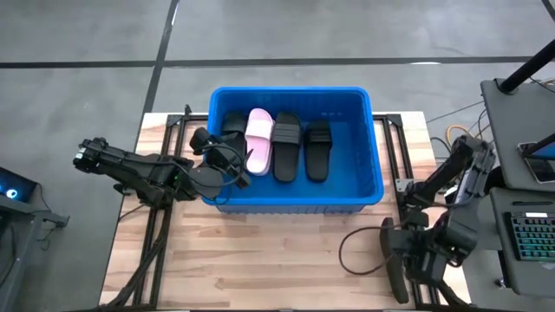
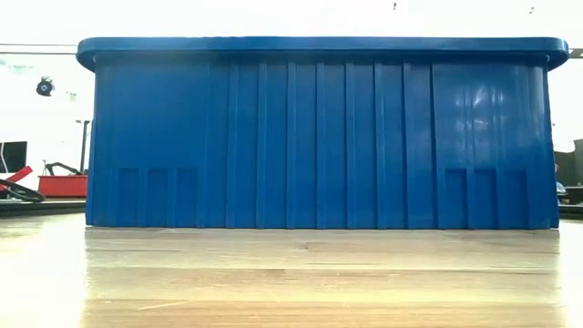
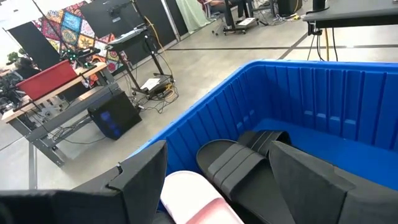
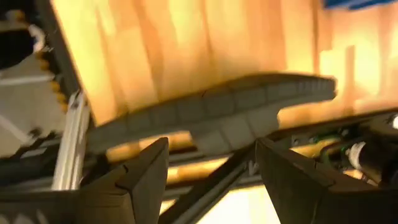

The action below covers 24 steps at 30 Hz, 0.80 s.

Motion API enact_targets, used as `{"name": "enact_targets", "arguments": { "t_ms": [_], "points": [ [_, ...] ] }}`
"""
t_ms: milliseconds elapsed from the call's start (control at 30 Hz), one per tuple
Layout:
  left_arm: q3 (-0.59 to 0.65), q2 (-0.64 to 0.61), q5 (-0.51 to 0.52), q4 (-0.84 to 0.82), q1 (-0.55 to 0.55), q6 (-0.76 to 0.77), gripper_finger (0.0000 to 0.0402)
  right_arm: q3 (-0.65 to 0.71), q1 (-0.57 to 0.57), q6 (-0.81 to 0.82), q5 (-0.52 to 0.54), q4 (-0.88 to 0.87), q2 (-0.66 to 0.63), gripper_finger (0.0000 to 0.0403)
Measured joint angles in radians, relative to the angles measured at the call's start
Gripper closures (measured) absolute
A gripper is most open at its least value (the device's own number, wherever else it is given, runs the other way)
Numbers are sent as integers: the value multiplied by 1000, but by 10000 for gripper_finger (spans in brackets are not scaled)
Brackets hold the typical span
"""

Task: Pick and place slides into bin
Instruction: Put the black slipper into the blue container

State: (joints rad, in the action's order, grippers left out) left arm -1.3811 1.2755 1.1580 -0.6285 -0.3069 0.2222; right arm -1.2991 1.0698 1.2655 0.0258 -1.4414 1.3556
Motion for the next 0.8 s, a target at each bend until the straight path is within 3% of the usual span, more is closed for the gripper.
{"name": "enact_targets", "arguments": {
  "t_ms": [300, 533, 700, 800],
  "points": [
    [0, 0, 1, 0, 0, 2, 135, 0, -1, -7, 159, -84, 46, 172],
    [0, 0, -7, 50, 0, 7, 135, 1, -3, 35, 165, -77, 60, 172],
    [0, -1, -119, 44, -5, -26, 135, 2, -1, 117, 153, -59, 62, 172],
    [0, -4, -124, 45, -5, -20, 135, 2, 0, 156, 151, -56, 62, 172]
  ]
}}
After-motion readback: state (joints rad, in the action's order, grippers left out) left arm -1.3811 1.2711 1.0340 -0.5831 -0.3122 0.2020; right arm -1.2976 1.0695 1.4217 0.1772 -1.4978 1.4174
